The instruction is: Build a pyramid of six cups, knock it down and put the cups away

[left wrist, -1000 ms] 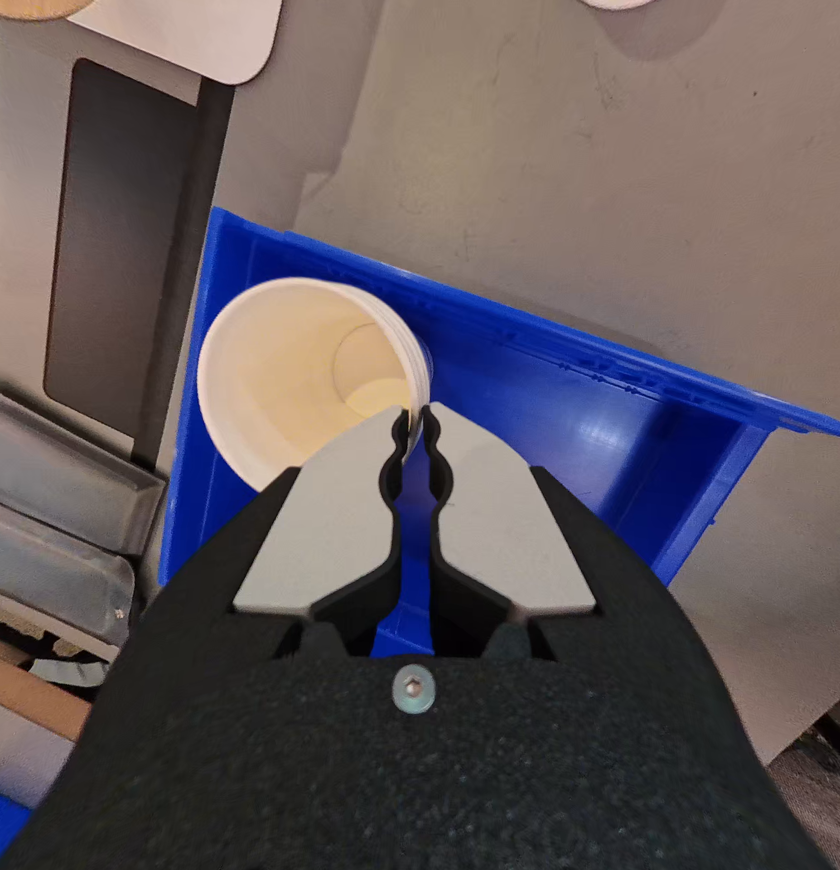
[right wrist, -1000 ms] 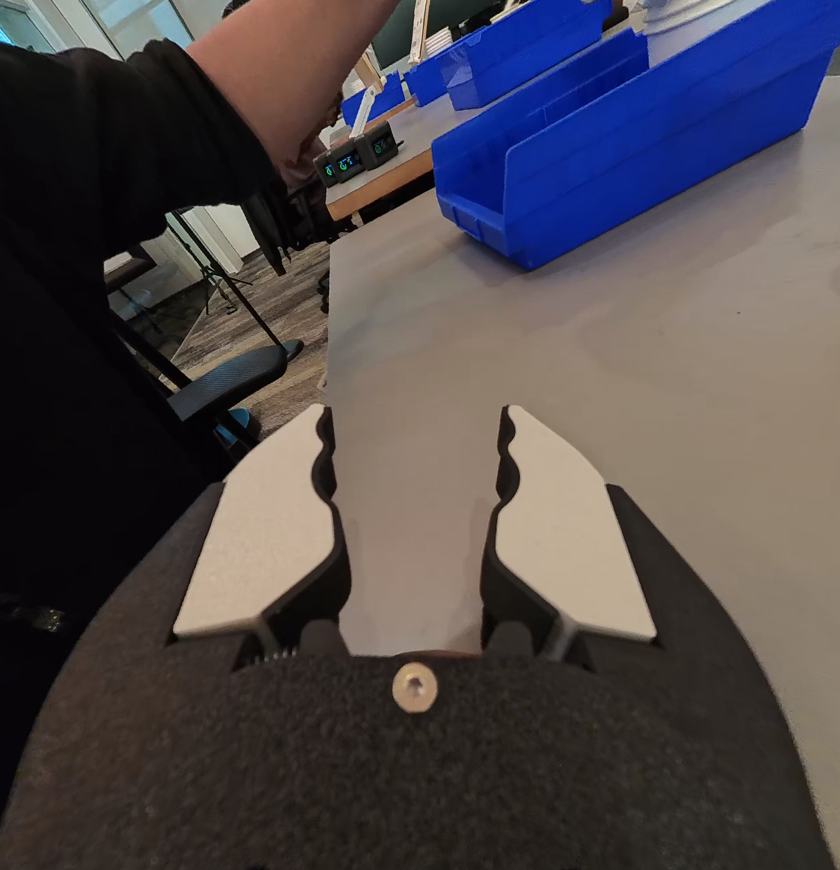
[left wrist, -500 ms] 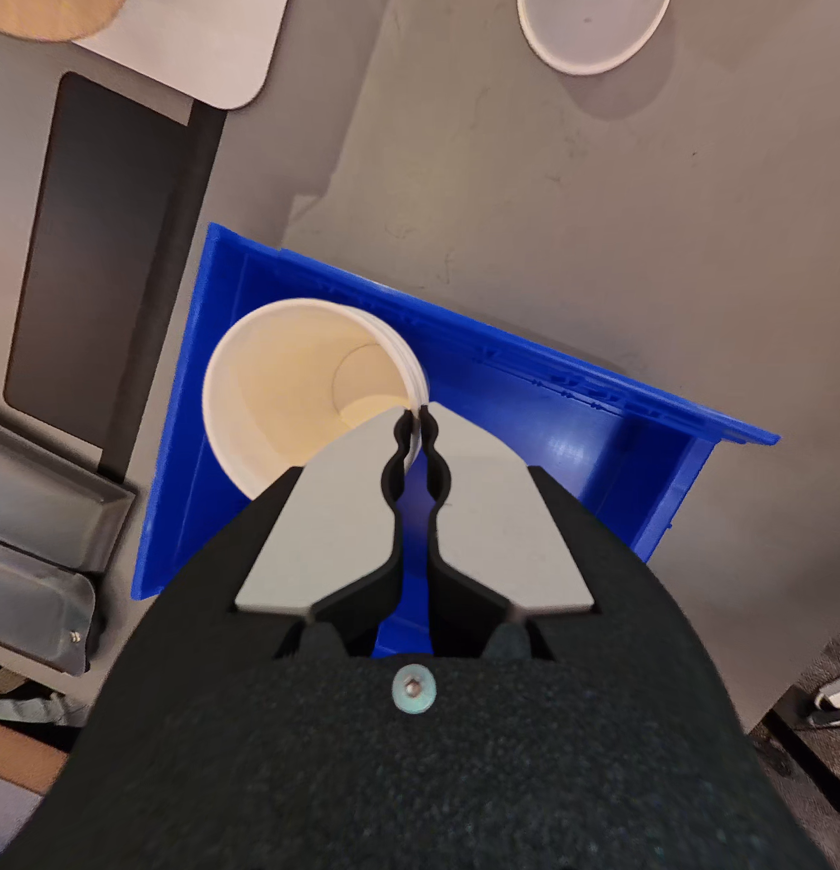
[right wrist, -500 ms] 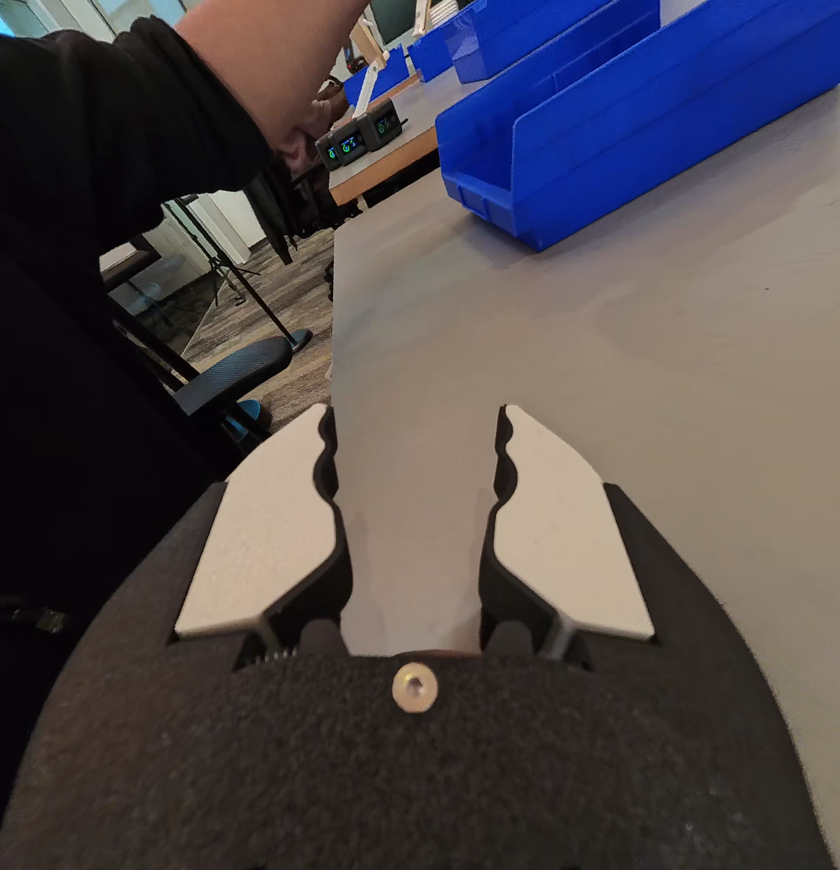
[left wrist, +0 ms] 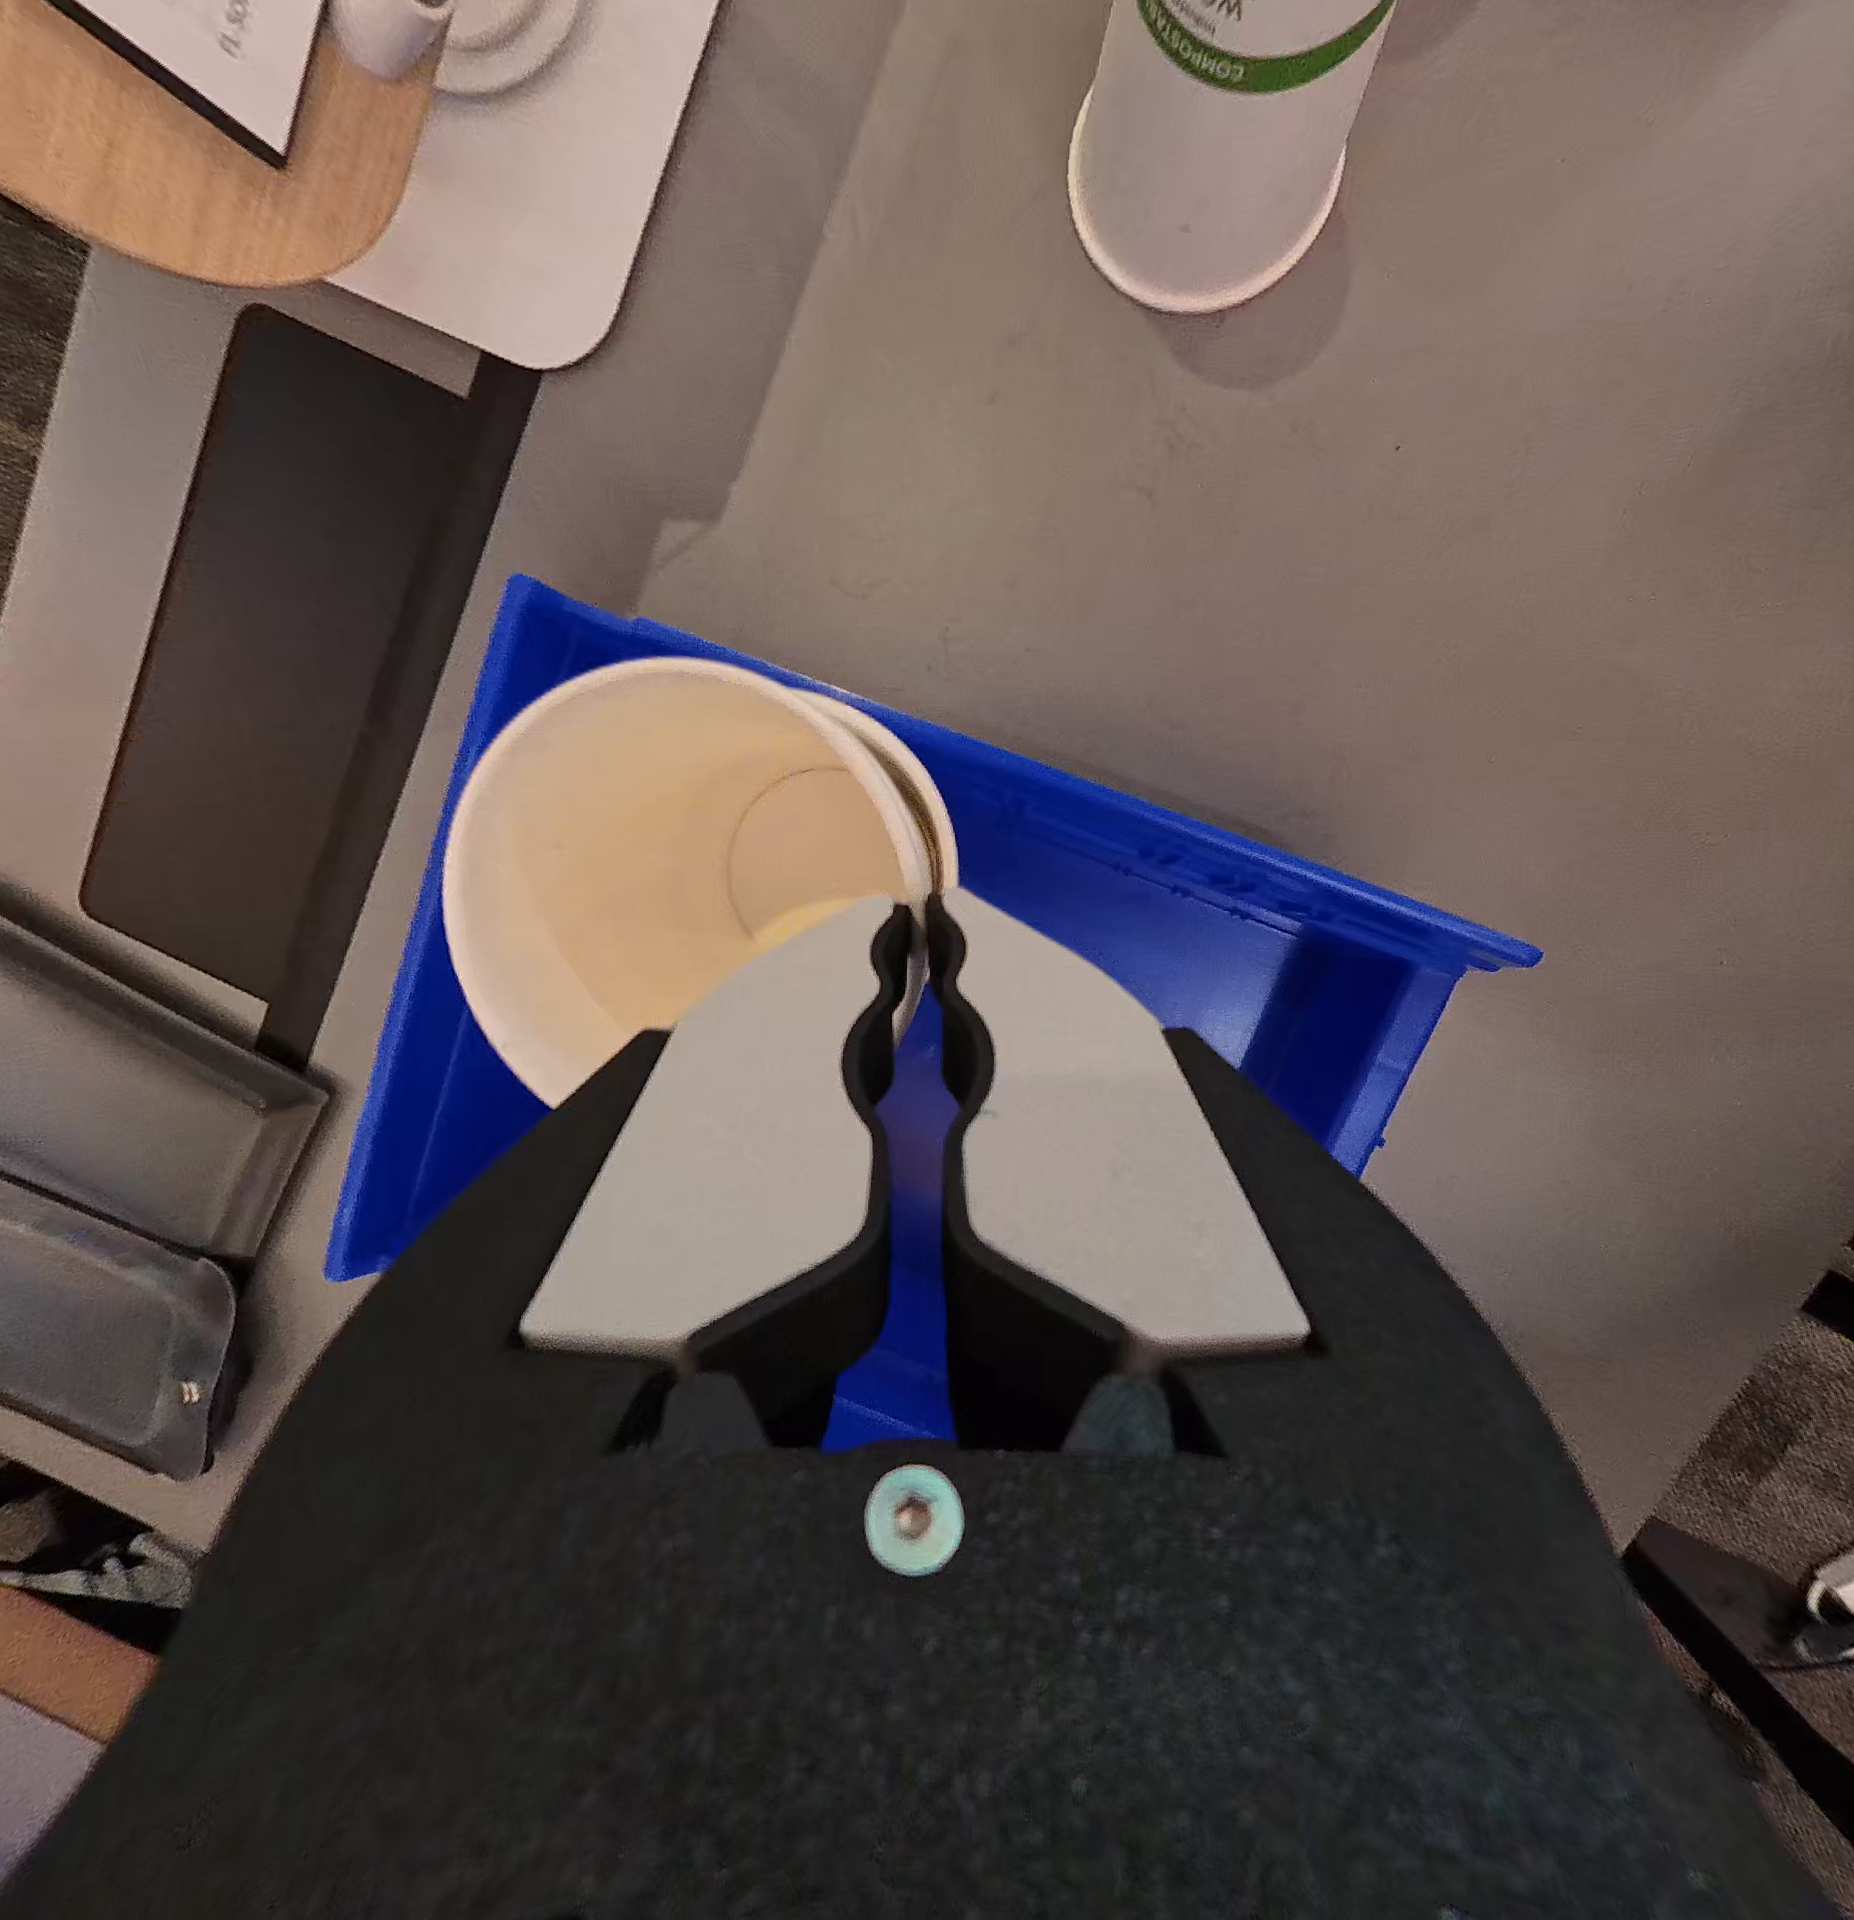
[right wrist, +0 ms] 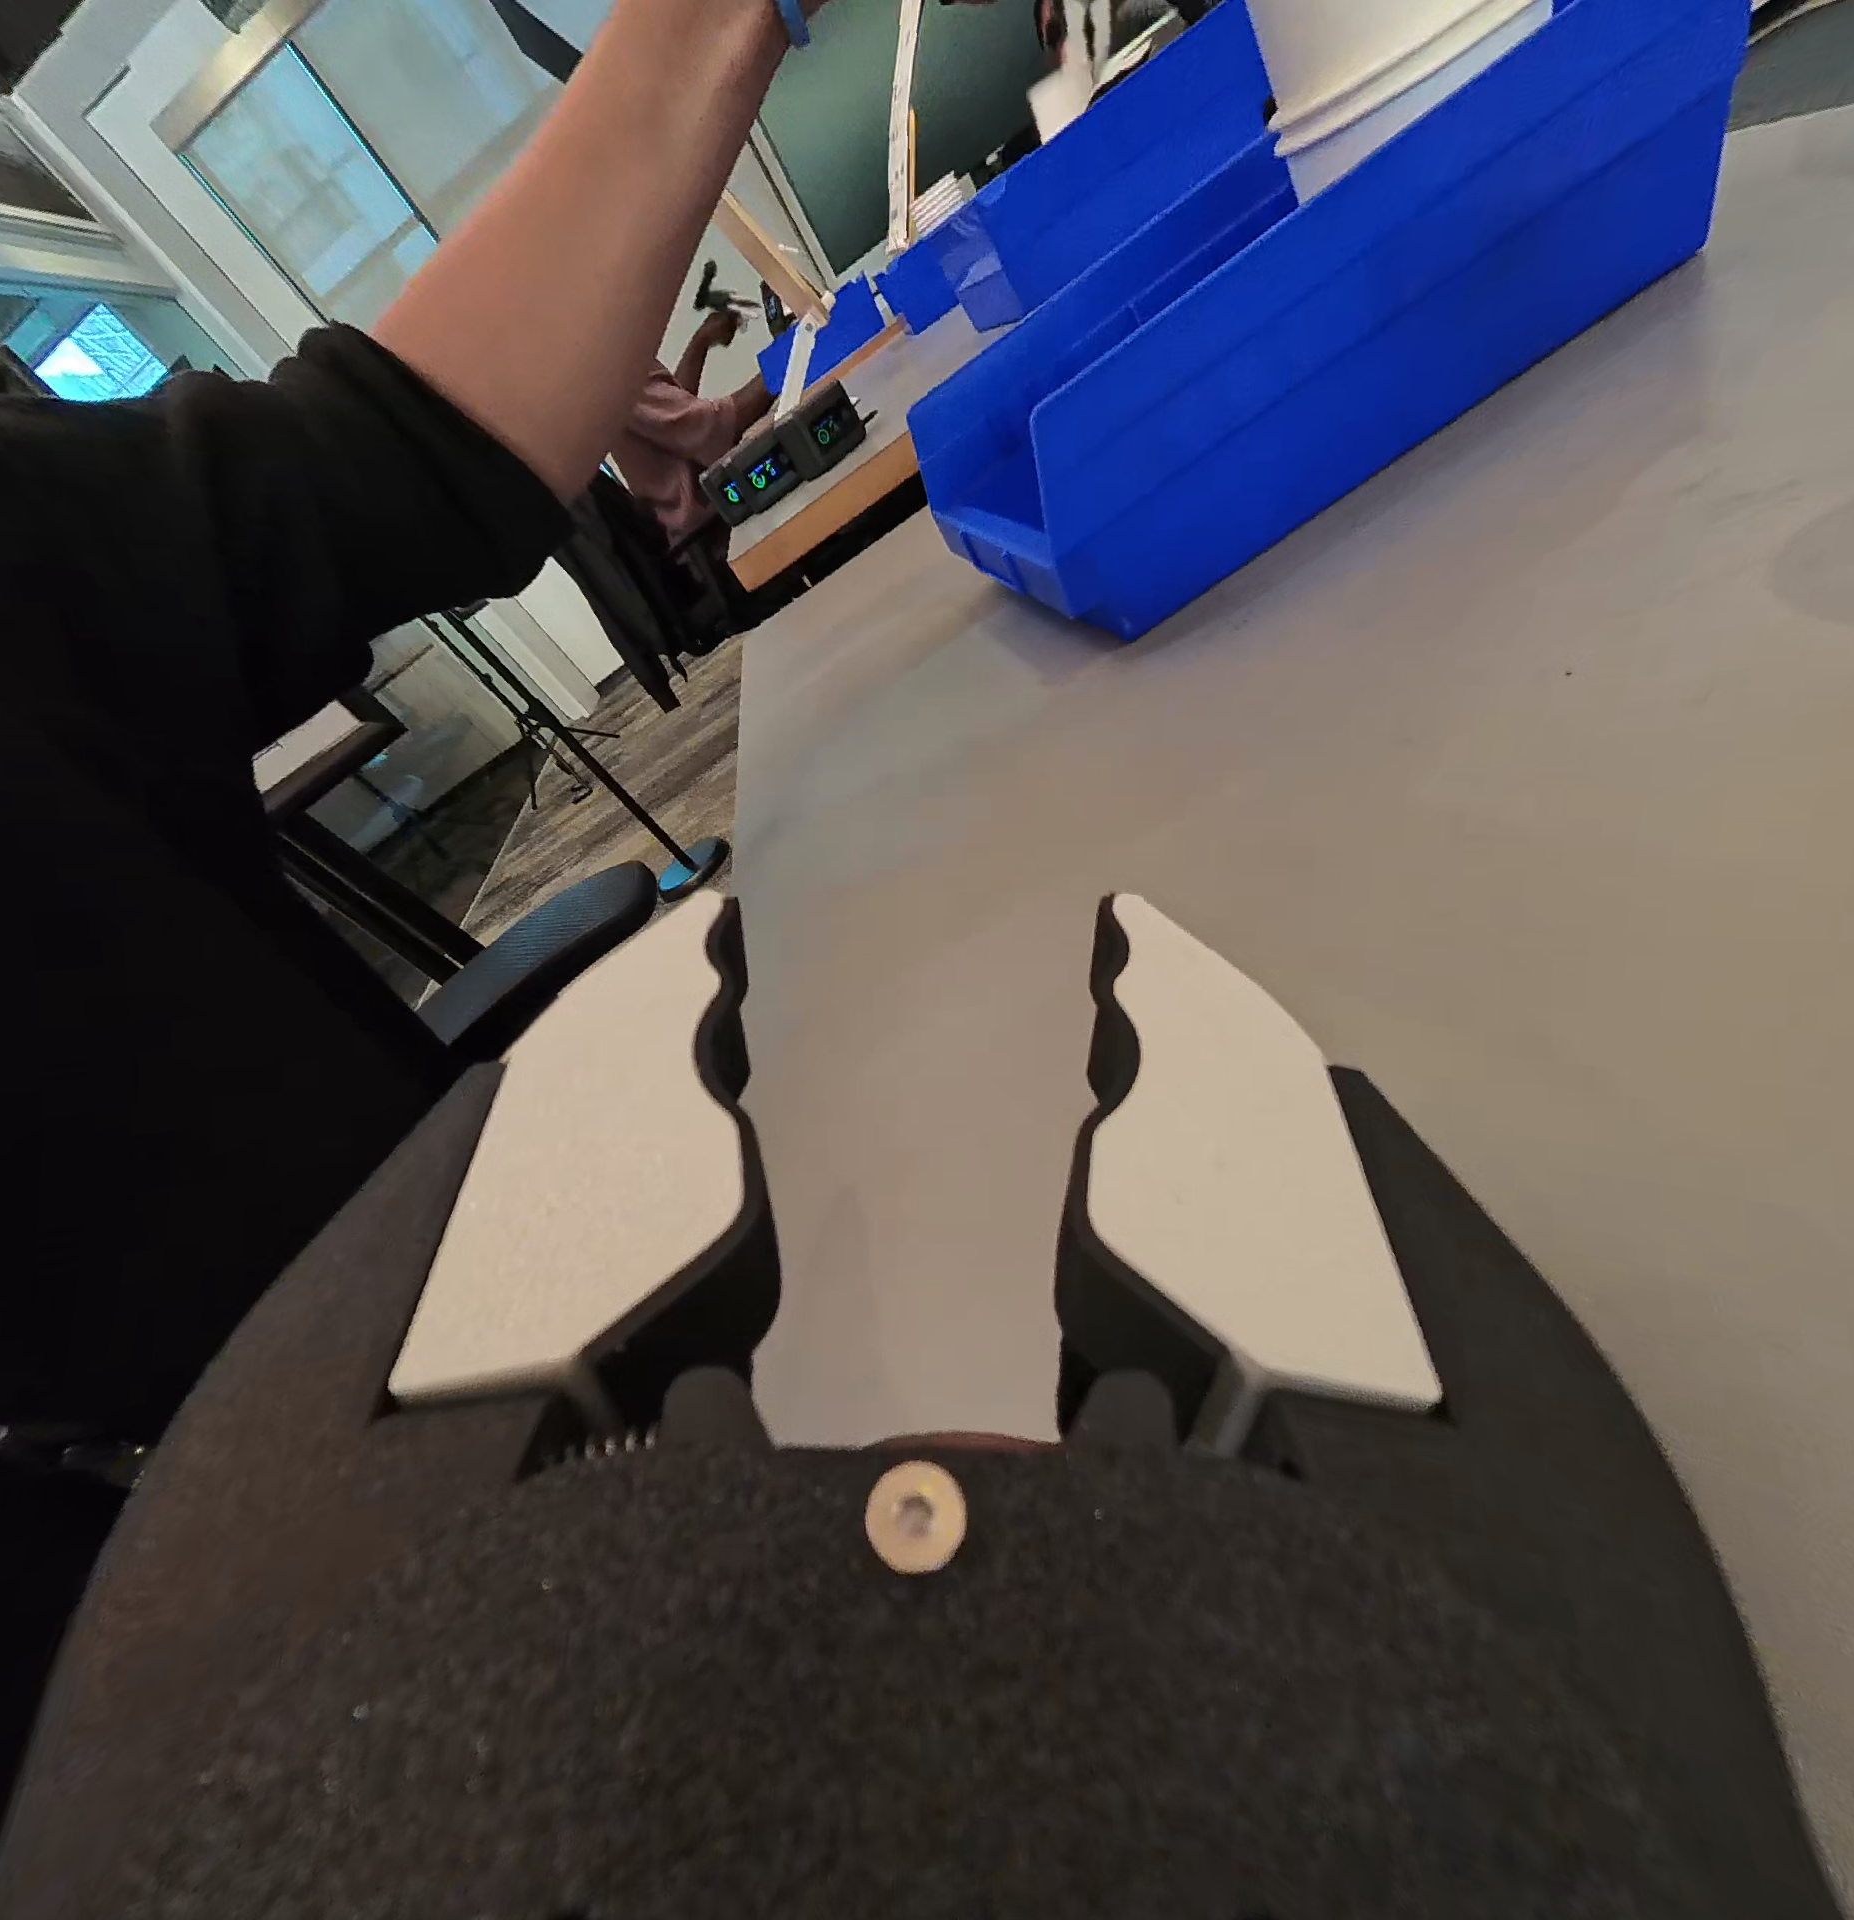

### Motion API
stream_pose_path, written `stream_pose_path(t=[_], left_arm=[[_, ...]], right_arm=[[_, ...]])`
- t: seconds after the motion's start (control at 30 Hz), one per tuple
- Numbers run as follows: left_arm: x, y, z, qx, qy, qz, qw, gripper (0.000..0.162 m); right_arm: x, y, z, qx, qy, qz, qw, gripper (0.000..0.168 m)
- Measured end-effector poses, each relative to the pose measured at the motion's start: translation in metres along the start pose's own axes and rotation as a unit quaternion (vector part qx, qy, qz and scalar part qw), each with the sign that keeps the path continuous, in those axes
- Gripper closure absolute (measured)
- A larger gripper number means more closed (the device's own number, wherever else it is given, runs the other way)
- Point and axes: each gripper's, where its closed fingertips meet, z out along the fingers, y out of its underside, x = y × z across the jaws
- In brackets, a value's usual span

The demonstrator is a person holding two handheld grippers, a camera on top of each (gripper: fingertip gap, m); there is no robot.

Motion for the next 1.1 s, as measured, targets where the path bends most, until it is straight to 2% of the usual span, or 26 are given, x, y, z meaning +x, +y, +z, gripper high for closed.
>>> stream_pose_path(t=[0.2, 0.37, 0.53, 0.6, 0.67, 0.77, 0.9, 1.0, 1.1], left_arm=[[0.003, 0.005, 0.014, -0.019, 0.016, -0.019, 1.000, 0.159], [-0.001, 0.002, 0.010, -0.027, 0.036, -0.049, 0.998, 0.159], [-0.011, -0.008, -0.013, -0.011, 0.026, -0.055, 0.998, 0.160], [-0.021, -0.014, -0.031, 0.000, 0.000, -0.056, 0.998, 0.159], [-0.028, -0.027, -0.055, 0.042, -0.010, -0.066, 0.997, 0.160], [-0.026, -0.061, -0.098, 0.160, -0.020, -0.088, 0.983, 0.159], [0.008, -0.113, -0.142, 0.345, -0.014, -0.116, 0.931, 0.160], [0.050, -0.143, -0.150, 0.437, 0.020, -0.152, 0.886, 0.160], [0.101, -0.170, -0.143, 0.486, 0.088, -0.165, 0.854, 0.160]], right_arm=[[-0.001, 0.008, -0.001, -0.018, 0.006, -0.007, 1.000, 0.105], [-0.005, 0.013, 0.000, -0.031, 0.003, -0.014, 0.999, 0.105], [-0.005, 0.014, 0.001, -0.035, 0.002, -0.016, 0.999, 0.105], [-0.002, 0.011, 0.000, -0.027, 0.010, -0.015, 0.999, 0.105], [0.004, 0.000, -0.002, 0.004, 0.022, -0.018, 1.000, 0.102], [0.016, -0.034, -0.009, 0.089, 0.042, -0.021, 0.995, 0.092], [0.037, -0.095, -0.014, 0.183, 0.052, -0.029, 0.981, 0.078], [0.044, -0.139, -0.007, 0.232, 0.021, -0.016, 0.972, 0.075], [0.045, -0.164, 0.006, 0.251, -0.019, 0.006, 0.968, 0.063]])
